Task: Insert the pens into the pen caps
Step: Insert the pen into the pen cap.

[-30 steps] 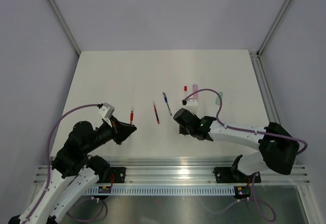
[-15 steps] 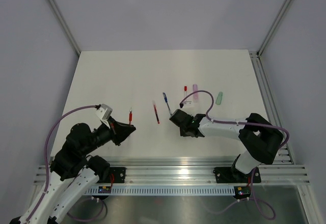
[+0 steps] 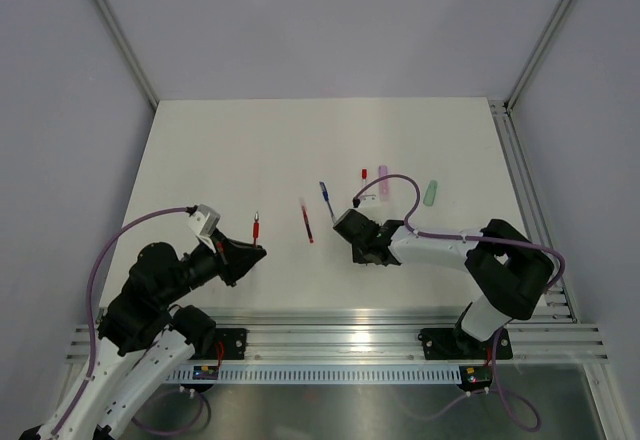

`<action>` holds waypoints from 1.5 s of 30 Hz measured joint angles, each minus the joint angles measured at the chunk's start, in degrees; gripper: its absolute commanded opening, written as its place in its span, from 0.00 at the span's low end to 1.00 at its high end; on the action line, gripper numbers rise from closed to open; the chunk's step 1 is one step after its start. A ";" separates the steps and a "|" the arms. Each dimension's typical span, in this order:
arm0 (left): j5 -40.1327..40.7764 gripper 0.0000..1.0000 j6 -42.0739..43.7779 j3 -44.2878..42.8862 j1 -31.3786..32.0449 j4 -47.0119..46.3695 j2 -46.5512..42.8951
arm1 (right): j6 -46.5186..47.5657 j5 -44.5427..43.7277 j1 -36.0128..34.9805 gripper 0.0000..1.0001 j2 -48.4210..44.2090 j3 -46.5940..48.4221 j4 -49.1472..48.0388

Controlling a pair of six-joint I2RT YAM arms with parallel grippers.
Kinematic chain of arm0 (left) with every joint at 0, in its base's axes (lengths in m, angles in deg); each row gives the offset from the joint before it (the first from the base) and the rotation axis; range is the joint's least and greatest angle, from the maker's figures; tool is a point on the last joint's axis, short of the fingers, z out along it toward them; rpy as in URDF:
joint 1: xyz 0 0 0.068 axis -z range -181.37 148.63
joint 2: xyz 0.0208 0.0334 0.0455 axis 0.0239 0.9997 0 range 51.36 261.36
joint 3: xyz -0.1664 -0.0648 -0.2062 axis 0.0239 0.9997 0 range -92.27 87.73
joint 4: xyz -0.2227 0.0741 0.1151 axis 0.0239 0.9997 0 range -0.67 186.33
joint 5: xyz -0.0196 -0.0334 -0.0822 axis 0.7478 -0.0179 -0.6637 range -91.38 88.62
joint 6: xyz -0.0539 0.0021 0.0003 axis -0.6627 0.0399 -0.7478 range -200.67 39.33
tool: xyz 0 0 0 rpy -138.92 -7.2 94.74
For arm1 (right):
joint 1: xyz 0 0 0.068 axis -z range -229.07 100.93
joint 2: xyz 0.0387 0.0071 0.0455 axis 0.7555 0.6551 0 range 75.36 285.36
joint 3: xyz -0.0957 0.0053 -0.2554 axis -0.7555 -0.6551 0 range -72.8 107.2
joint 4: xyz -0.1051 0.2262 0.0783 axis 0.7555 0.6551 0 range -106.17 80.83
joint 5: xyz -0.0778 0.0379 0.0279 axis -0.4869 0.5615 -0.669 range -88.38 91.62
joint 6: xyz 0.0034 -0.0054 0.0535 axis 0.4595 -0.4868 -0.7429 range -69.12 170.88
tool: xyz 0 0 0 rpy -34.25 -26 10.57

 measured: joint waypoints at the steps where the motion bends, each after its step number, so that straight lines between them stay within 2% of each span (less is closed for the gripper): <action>1: 0.00 0.04 0.00 0.00 0.00 0.00 0.00 | 0.02 0.31 0.17 0.31 0.04 0.00 -0.33; 6: -0.02 0.05 0.00 0.00 0.00 0.00 0.00 | 0.04 0.59 0.37 0.31 0.07 -0.02 -0.68; 9: -0.02 0.04 0.00 0.00 0.00 0.00 0.00 | 0.07 1.07 0.52 0.26 0.07 -0.04 -0.96; 10: -0.04 0.05 0.00 0.00 0.00 0.00 0.00 | 0.11 1.25 0.57 0.24 0.07 -0.07 -1.14; 15: -0.11 0.04 0.00 0.00 0.00 0.00 0.02 | 0.31 1.99 0.96 0.00 0.07 -0.24 -2.21; 22: -0.92 0.03 -0.02 0.00 -0.02 -0.04 0.72 | 0.22 1.99 1.11 0.00 -2.64 -2.82 -3.85; 27: -2.14 0.01 -0.09 0.00 -0.02 -0.17 3.91 | 0.44 2.08 1.11 0.00 -12.98 -7.06 -5.31; 33: -6.36 0.00 -3.28 0.57 -0.02 -3.32 6.69 | -0.39 4.50 0.55 0.00 -24.48 -9.75 -11.58; 40: -6.71 0.00 -4.07 0.87 -0.02 -5.01 8.87 | -1.05 3.45 -6.75 0.00 -32.39 -8.44 -21.05; 45: -5.75 0.00 -4.39 2.12 -0.02 -4.70 7.80 | -0.57 2.62 -11.19 0.00 -32.41 -4.98 -30.80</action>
